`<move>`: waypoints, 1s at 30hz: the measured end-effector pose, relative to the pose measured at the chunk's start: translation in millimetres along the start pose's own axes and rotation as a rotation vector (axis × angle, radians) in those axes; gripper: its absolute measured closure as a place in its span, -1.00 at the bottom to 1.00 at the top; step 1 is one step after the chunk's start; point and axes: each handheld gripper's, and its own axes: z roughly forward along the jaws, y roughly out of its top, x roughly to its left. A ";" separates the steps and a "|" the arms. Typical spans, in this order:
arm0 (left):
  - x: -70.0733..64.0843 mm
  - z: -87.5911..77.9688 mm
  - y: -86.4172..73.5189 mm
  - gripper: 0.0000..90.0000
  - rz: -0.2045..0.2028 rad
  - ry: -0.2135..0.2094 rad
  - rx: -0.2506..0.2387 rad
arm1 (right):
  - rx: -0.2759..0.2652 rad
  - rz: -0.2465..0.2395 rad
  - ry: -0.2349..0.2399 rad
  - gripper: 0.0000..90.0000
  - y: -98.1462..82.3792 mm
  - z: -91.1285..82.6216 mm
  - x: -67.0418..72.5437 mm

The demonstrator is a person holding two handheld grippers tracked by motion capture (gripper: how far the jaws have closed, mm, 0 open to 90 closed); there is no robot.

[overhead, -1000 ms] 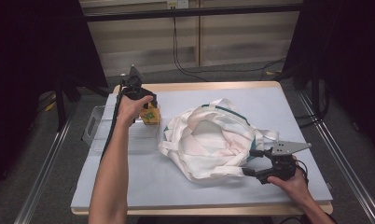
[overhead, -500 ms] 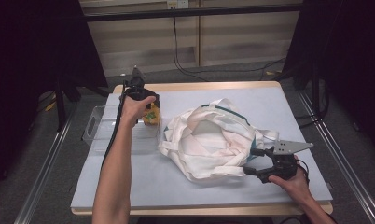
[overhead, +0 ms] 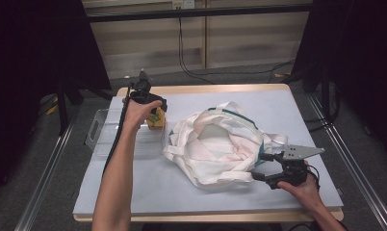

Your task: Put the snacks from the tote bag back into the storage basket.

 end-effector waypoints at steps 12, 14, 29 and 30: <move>14.7 -18.5 -14.1 -0.91 0.034 -0.047 -0.115 | 0.002 -0.007 0.003 -0.53 0.9 1.6 0.7; 19.6 -22.7 -16.9 -0.91 0.039 -0.052 -0.127 | 0.001 -0.005 0.003 -0.53 1.1 1.3 0.6; 23.4 -48.9 -55.7 -0.93 0.188 -0.082 -0.301 | 0.002 -0.014 0.005 -0.53 3.3 2.3 5.1; 24.2 -51.2 -59.0 -0.93 0.189 -0.102 -0.318 | 0.003 -0.019 0.001 -0.53 3.8 2.6 5.6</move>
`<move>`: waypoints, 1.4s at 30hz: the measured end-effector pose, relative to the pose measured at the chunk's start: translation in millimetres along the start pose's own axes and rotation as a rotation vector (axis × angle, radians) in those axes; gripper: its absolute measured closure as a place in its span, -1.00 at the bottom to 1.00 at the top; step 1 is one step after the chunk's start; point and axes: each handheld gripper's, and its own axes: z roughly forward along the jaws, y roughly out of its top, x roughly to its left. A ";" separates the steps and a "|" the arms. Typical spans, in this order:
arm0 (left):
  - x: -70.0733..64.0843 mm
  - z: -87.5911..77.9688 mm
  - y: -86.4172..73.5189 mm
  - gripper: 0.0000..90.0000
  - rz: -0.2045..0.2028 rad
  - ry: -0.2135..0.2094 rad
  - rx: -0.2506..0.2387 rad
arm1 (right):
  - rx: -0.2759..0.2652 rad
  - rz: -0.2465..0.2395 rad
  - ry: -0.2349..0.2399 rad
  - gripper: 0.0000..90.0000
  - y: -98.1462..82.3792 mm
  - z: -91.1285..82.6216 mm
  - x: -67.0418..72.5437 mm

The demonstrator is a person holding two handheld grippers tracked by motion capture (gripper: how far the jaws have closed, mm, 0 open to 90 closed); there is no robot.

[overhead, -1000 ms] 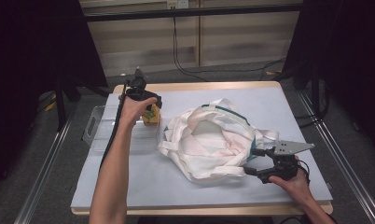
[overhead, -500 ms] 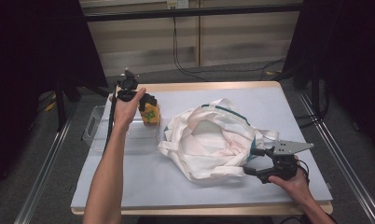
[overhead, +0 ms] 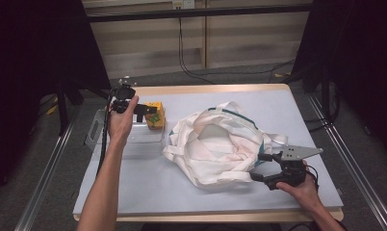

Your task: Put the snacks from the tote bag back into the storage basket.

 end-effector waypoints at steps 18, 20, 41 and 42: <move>-4.9 -36.2 -36.0 -0.93 0.086 -0.034 -0.036 | -0.005 -0.007 -0.019 -0.54 3.1 -0.8 2.1; -6.6 -39.4 -40.0 -0.93 0.071 -0.028 -0.055 | -0.005 -0.007 -0.020 -0.54 3.1 -0.7 2.1; -22.7 -66.2 -104.9 -0.92 0.119 -0.051 -0.201 | -0.006 -0.009 -0.023 -0.54 2.8 -2.3 2.7; -23.5 -68.0 -109.3 -0.93 0.115 -0.051 -0.210 | -0.006 -0.011 -0.023 -0.54 2.7 -2.4 2.7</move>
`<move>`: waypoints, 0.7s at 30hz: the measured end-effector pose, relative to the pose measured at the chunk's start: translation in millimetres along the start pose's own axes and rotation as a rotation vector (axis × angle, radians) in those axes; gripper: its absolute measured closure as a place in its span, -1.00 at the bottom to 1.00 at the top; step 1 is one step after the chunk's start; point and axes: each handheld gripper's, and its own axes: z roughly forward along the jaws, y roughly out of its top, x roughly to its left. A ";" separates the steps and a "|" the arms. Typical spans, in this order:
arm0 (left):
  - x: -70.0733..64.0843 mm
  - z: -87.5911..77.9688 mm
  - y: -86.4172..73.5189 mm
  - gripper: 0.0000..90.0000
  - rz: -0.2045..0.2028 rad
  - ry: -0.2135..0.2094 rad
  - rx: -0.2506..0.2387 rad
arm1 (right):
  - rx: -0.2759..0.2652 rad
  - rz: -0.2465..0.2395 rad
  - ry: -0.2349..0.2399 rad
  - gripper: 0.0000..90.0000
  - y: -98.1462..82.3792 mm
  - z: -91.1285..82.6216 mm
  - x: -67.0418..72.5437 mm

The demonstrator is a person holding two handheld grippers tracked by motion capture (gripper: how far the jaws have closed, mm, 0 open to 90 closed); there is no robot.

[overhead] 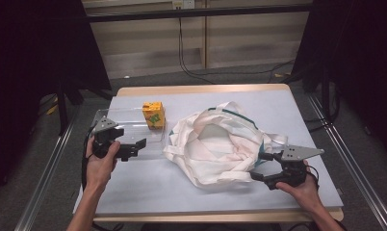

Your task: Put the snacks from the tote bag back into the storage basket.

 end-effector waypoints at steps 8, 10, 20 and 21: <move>-7.7 -11.0 -27.7 -0.94 0.006 0.035 0.008 | 0.003 0.005 -0.005 -0.54 -0.8 0.3 0.1; -10.9 -12.7 -33.6 -0.94 0.008 0.040 -0.010 | 0.002 0.006 -0.004 -0.54 -0.7 0.0 0.1; -32.2 -20.8 -64.5 -0.94 0.020 0.029 -0.024 | 0.000 0.015 -0.014 -0.54 -2.2 -3.0 0.1; -34.5 -22.4 -68.8 -0.95 0.029 0.032 -0.024 | -0.001 0.015 -0.015 -0.54 -2.4 -3.2 0.0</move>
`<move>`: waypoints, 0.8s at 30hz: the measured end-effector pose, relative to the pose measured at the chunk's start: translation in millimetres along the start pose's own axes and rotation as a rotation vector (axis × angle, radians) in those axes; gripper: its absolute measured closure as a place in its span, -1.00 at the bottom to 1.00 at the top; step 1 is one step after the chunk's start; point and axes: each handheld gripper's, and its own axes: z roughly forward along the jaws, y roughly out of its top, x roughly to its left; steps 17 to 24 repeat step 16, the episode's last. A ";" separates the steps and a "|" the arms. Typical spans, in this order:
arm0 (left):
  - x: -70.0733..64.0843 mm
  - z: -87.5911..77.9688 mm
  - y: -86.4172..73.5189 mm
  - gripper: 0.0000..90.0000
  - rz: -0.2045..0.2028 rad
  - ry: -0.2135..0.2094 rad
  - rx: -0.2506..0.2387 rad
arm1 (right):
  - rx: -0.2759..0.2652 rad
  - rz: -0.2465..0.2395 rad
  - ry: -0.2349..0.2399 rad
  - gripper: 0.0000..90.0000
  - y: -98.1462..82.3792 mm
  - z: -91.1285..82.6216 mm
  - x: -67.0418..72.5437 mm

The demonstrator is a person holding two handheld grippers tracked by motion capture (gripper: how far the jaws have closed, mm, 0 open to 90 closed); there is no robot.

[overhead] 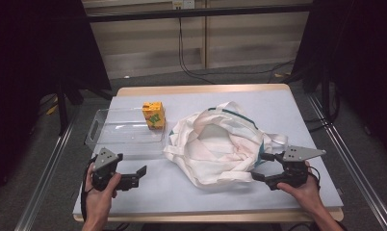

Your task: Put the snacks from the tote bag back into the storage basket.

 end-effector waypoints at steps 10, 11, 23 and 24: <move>-8.3 -17.2 -30.1 -0.95 -0.016 0.013 -0.012 | 0.001 -0.001 -0.009 -0.54 -1.5 -1.6 -1.3; -11.8 -18.4 -32.9 -0.97 0.024 0.034 0.000 | 0.001 -0.004 -0.008 -0.54 -1.4 -1.9 -1.0; -19.7 -16.2 -36.5 -0.96 0.076 0.007 0.007 | 0.005 -0.003 -0.008 -0.54 -1.7 -1.1 -2.2; -19.7 -16.2 -36.5 -0.96 0.076 0.007 0.007 | 0.005 -0.003 -0.008 -0.54 -1.7 -1.1 -2.2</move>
